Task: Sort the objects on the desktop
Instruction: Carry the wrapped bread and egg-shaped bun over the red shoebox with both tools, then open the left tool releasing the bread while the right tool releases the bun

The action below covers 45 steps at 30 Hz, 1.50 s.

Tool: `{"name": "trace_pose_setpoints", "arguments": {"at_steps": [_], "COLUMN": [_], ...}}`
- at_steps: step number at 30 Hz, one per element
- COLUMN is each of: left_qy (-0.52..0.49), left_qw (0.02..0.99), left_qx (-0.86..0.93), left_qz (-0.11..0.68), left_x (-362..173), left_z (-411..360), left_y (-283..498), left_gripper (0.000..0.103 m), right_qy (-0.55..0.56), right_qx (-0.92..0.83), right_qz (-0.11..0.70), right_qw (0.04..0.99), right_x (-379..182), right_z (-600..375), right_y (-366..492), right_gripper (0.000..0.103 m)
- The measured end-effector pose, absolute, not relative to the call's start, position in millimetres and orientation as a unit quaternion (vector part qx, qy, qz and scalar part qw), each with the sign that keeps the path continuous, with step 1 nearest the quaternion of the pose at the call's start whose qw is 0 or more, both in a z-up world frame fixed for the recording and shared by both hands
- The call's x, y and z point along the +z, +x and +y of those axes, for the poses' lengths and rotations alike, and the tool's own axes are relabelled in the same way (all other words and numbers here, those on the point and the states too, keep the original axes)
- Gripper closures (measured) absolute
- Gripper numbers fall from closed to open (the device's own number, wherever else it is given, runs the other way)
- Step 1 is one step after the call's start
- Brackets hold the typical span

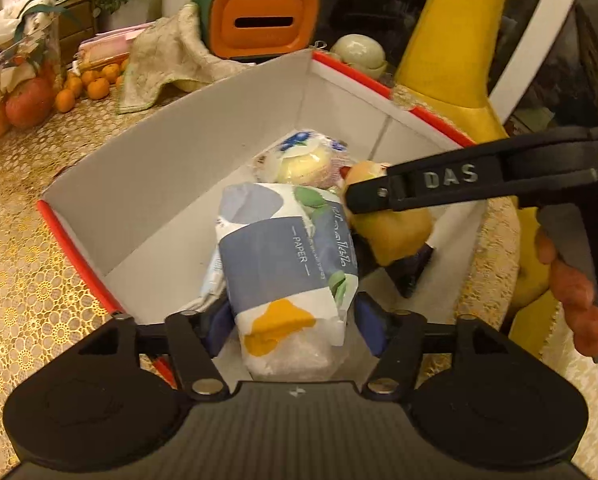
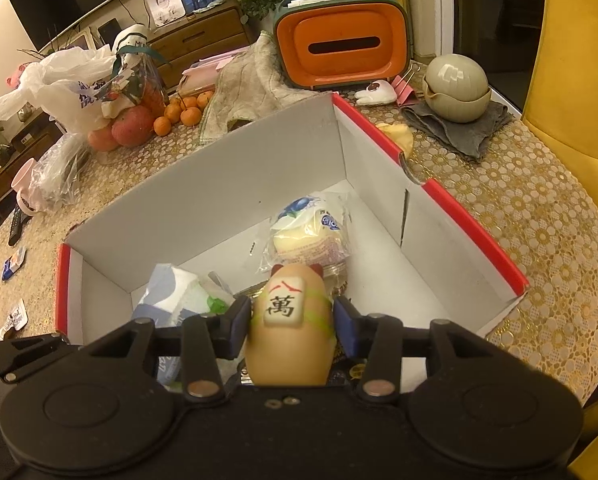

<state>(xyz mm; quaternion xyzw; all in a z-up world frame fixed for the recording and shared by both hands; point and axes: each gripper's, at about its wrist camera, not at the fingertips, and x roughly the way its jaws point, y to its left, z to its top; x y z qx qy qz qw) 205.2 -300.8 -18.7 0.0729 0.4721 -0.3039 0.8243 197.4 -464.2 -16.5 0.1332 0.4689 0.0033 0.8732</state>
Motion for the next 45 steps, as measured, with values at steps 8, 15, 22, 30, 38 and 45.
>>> {"name": "trace_pose_setpoints", "arguments": {"at_steps": [8,15,22,30,38,45], "left_qy": [0.079,0.065,0.053,0.047,0.037,0.03], "left_qw": [0.827,0.833,0.843,0.854,0.867,0.879], "left_qx": [-0.312,-0.305,-0.301,-0.295,-0.275,-0.253], "left_qz": [0.461,0.457,0.442,0.425,0.413,0.403], "left_x": [-9.3,-0.1,14.7,31.3,41.2,49.1], "left_z": [-300.1,-287.3,-272.6,-254.3,-223.4,-189.0], "left_y": [193.0,187.0,176.9,160.1,143.4,129.9], "left_gripper": [0.034,0.029,0.029,0.029,0.029,0.029], "right_qy": [0.136,0.127,0.119,0.11,0.098,0.098], "right_qx": [0.005,0.008,0.014,0.026,0.046,0.059], "right_qz": [0.466,0.462,0.459,0.451,0.443,0.441], "right_qw": [0.874,0.878,0.88,0.885,0.89,0.89], "right_x": [-9.0,4.7,16.1,34.1,45.1,50.0], "right_z": [-460.0,-451.4,-439.5,-422.2,-401.3,-381.3], "right_y": [189.6,180.8,168.6,152.1,134.9,128.6], "right_gripper": [0.049,0.048,0.048,0.046,0.043,0.038]}}
